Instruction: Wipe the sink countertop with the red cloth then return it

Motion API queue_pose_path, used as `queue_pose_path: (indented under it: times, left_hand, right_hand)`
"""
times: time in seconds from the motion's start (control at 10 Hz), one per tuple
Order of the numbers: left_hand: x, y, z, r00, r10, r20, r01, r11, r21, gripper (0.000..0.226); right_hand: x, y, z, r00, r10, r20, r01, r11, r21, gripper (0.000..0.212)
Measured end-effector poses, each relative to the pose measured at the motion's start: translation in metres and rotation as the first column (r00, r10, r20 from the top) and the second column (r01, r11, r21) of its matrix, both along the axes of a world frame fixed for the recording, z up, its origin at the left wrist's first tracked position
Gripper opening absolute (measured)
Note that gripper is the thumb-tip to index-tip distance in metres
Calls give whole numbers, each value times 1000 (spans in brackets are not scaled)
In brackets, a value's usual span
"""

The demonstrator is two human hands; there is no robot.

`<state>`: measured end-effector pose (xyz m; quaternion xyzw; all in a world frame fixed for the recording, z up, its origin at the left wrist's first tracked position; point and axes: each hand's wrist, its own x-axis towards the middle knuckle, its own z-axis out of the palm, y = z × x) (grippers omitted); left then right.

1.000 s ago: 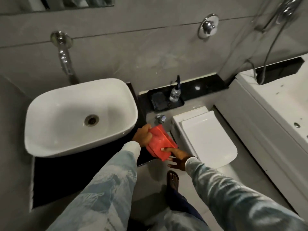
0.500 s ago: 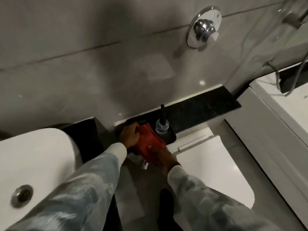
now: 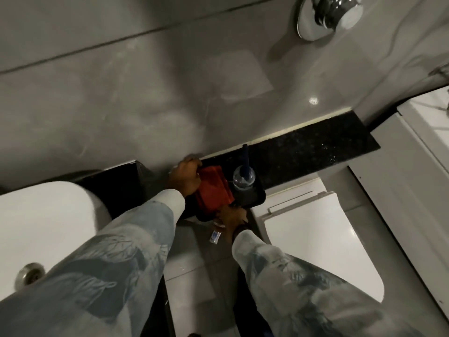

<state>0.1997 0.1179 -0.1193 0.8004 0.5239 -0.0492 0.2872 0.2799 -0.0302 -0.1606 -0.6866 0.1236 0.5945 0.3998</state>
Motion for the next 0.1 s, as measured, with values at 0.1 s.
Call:
queue_pose_path:
  times: [0.1]
  left_hand:
    - [-15, -4, 34, 999, -34, 18, 33, 997, 73, 48]
  right_hand:
    - [-2, -1, 29, 970, 154, 188, -143, 987, -73, 52]
